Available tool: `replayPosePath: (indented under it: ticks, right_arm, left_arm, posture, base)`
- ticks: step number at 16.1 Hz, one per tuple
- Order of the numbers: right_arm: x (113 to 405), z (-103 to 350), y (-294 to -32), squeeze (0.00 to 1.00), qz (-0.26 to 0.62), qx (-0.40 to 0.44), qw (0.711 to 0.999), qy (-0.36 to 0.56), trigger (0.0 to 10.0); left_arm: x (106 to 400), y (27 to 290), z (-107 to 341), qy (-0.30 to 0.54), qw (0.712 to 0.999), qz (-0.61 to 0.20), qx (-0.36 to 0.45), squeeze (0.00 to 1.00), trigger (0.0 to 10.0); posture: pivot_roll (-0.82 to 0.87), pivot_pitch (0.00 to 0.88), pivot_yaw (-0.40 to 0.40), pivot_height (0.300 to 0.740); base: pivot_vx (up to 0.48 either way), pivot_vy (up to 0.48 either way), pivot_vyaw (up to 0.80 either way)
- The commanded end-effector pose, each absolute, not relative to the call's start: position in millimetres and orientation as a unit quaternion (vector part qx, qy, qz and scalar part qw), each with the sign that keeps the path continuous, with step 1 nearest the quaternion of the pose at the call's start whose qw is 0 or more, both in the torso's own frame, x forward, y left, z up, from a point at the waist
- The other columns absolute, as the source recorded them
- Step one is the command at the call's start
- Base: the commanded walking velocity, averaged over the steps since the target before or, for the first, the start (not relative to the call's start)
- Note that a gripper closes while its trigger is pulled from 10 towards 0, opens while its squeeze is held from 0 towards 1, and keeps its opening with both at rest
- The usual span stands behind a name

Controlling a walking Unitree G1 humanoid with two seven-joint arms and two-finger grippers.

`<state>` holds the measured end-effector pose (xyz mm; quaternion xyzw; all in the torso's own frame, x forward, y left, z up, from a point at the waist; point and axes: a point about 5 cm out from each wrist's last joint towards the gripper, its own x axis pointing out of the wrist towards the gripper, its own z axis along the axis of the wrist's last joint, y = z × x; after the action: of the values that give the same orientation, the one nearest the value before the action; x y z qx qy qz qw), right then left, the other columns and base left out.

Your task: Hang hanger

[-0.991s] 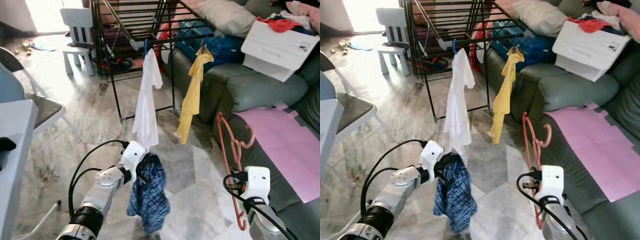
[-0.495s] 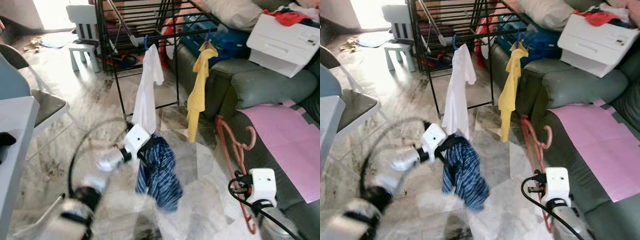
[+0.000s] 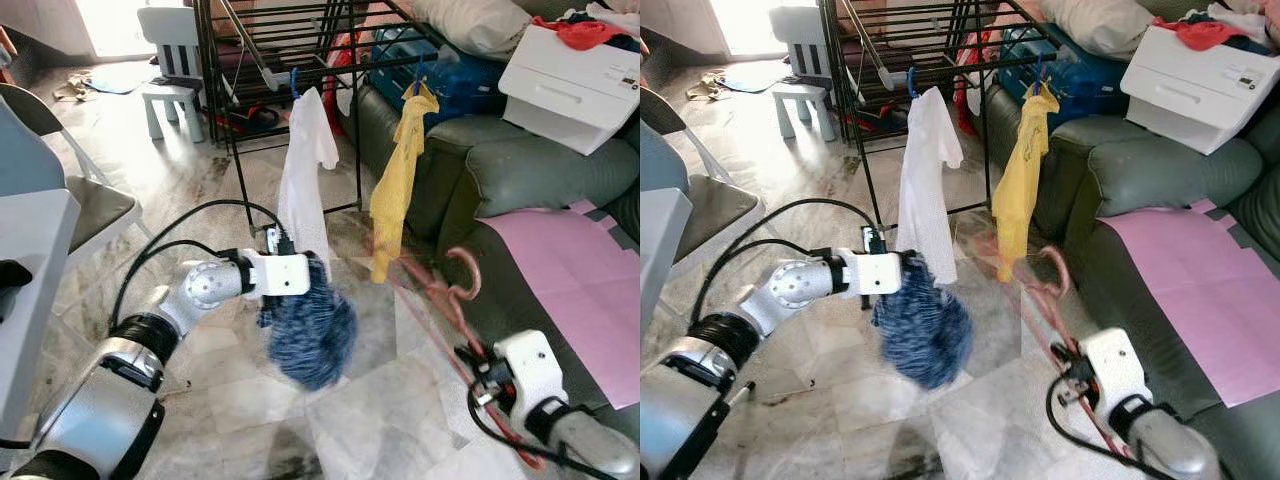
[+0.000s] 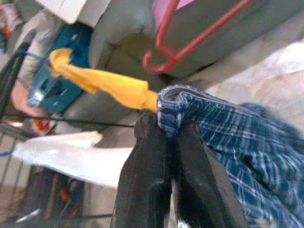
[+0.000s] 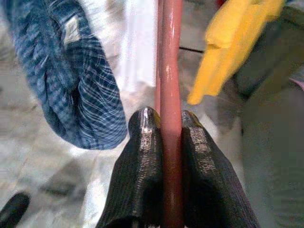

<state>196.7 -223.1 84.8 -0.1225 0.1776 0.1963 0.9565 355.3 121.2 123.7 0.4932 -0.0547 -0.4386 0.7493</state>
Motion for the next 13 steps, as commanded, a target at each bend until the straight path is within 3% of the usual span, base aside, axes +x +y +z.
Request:
replayPosePath:
  ticks: [1, 3, 6, 13]
  right_arm:
    - [195, 93, -221, 0.0, 0.221, -0.124, 0.952, 0.174, 10.0]
    - [189, 96, -223, 0.0, 0.248, -0.128, 0.941, 0.189, 10.0]
    - [178, 102, -229, 0.0, 0.296, -0.142, 0.918, 0.221, 10.0]
    - [154, 104, -222, 0.0, 0.368, -0.107, 0.884, 0.266, 10.0]
  left_arm:
    - [360, 120, 130, -0.07, 0.742, -0.423, 0.516, 0.0, 10.0]
    - [362, 122, 126, -0.056, 0.757, -0.406, 0.508, 0.0, 10.0]
    - [367, 135, 113, 0.043, 0.818, -0.365, 0.443, 0.0, 10.0]
    - [370, 136, 111, 0.079, 0.815, -0.365, 0.442, 0.0, 10.0]
  posture:
    - [0.02, 0.0, -0.025, 0.74]
    - [0.03, 0.0, -0.03, 0.74]
    - [0.03, 0.0, -0.033, 0.74]
    - [0.03, 0.0, -0.025, 0.74]
  base:
    - [0.0, 0.0, 0.0]
    - [0.0, 0.0, 0.0]
    - [0.0, 0.0, 0.0]
    - [0.0, 0.0, 0.0]
